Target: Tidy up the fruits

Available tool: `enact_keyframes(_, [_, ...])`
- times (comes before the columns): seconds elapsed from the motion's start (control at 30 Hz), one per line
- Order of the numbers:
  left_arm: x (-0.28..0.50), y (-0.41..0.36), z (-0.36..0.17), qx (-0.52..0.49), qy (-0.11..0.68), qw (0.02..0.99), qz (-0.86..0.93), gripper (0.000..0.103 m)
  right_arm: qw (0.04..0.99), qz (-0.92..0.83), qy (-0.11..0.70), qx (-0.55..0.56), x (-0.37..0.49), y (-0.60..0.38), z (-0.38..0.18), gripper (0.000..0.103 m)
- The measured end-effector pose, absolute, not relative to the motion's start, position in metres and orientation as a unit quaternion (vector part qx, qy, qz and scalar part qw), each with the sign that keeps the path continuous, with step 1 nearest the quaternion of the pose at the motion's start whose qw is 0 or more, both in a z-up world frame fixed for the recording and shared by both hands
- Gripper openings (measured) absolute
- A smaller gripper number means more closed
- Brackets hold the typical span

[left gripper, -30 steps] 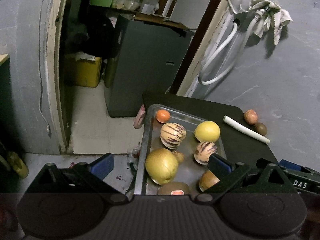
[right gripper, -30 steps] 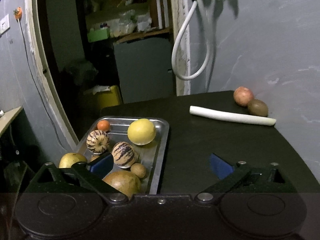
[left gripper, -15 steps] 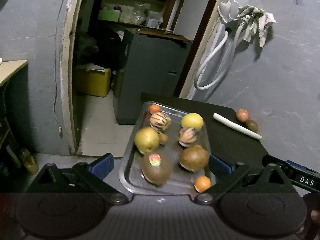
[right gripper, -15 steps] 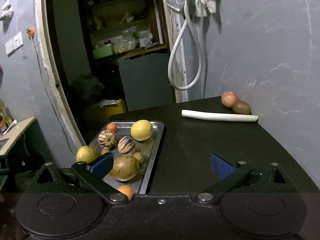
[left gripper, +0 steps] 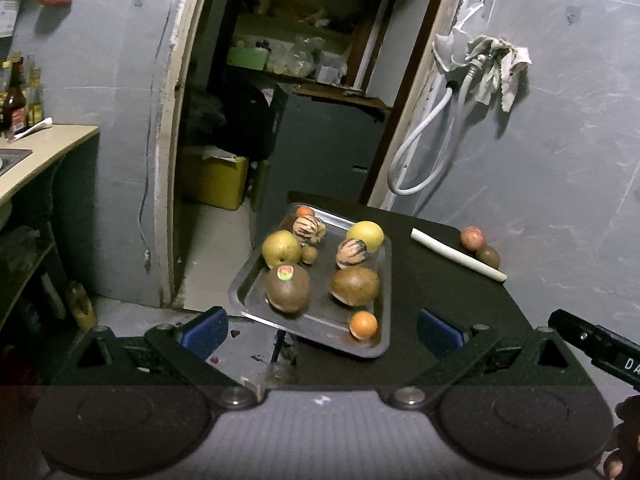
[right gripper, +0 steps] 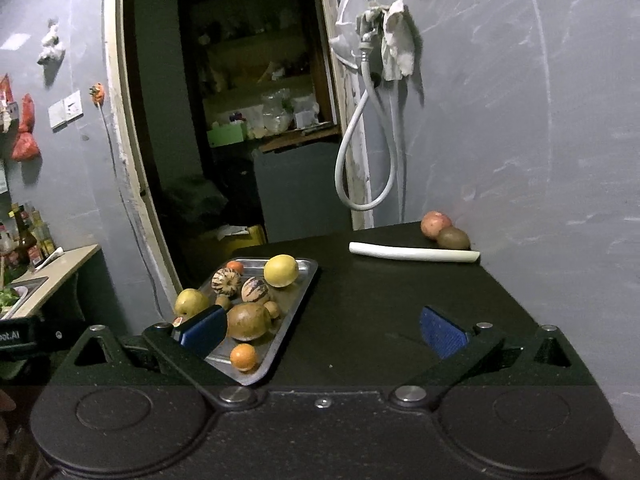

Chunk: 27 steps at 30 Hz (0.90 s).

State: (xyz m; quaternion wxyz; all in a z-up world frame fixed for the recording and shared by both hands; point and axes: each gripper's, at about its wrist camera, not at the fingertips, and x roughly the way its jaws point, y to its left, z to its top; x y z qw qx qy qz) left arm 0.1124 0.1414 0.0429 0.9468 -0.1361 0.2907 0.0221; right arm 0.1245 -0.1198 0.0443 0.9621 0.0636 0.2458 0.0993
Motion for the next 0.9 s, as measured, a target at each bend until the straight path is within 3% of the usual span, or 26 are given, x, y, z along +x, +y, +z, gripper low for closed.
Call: enact_keyframes(0.9, [0.036,0.101,0.043,-0.095,0.289,0.952,0.03,0.102,0.968,0.112,0.215,0.06,0.042,-0.148,0.057,0.102])
